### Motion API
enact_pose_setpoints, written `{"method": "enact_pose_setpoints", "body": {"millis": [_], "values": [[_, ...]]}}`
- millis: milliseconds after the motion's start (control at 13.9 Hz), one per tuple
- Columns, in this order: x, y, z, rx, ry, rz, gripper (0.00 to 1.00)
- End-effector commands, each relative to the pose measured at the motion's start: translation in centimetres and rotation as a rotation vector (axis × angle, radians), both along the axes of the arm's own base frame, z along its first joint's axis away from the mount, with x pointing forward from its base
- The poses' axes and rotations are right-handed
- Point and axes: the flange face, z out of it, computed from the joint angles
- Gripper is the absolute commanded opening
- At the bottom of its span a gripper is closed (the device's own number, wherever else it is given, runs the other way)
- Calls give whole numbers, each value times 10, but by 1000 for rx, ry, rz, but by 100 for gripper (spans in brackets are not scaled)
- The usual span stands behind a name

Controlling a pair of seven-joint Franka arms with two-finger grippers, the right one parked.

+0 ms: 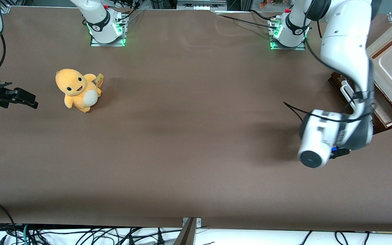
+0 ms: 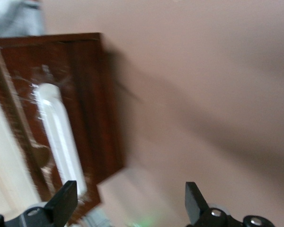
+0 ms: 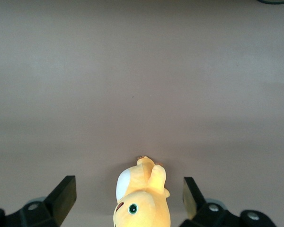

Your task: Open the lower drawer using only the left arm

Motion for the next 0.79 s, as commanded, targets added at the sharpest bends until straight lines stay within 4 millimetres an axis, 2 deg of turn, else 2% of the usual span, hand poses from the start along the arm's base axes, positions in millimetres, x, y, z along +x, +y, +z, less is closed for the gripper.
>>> {"method": "enact_pose_setpoints", "body": {"millis": [0,144,288,360,504,648,720], "values": [[24,-10,40,-177,-124,44,100],[32,4,66,-278,-200,86,100],[40,23,110,-364,-332,93,100],[38,28,128,-427,-359,63,100],[10,60,169,-550,-431,-44,100],[-20,83,193,-636,-429,-243,100],[-32,96,212,-656,-431,-322,100]]}}
